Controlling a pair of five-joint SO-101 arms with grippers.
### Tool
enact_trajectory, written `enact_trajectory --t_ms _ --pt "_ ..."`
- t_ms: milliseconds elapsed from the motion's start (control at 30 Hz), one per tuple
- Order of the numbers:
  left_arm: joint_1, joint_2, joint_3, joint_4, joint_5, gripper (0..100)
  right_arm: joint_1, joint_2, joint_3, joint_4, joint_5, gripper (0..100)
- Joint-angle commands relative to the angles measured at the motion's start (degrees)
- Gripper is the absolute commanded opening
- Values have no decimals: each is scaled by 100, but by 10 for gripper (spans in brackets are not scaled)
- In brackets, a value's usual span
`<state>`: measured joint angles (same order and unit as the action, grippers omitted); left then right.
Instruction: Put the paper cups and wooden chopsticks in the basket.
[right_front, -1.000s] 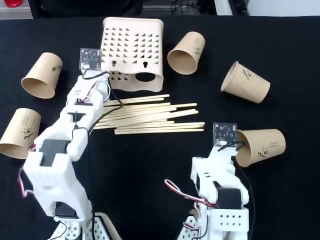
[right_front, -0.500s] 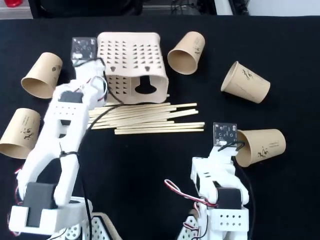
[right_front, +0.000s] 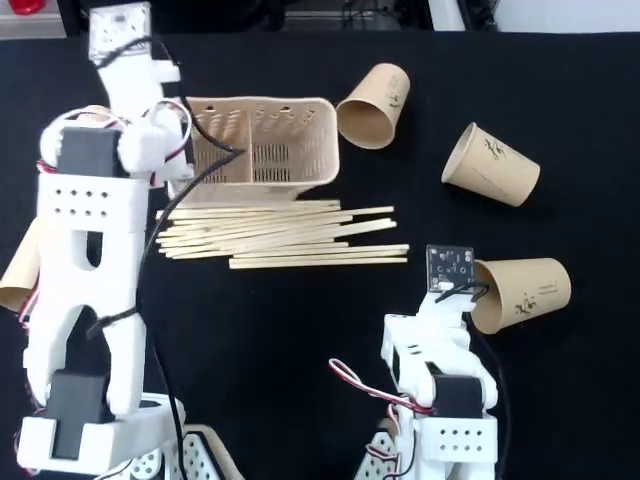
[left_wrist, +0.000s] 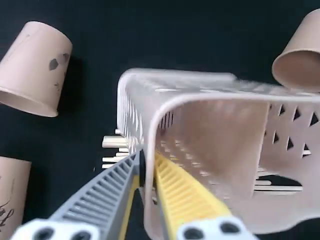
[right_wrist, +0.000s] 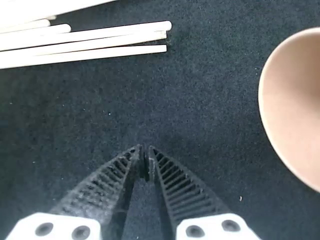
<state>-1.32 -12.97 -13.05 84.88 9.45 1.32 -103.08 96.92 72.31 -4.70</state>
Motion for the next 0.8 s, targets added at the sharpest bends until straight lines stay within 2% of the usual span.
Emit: enact_trajectory --t_ms 0,367,500,667,767 --pt "66 9 -884 237 211 27 44 -277 -31 18 9 22" --pt "31 2233 -2677 167 589 28 44 -277 -31 18 9 22" --pt "145 2365 -3565 484 589 28 44 -277 -31 18 9 22" --pt "312 2400 -4760 1301 598 27 44 -277 -31 18 9 22" --pt "207 2541 -4936 1125 598 27 44 -277 -31 18 9 22"
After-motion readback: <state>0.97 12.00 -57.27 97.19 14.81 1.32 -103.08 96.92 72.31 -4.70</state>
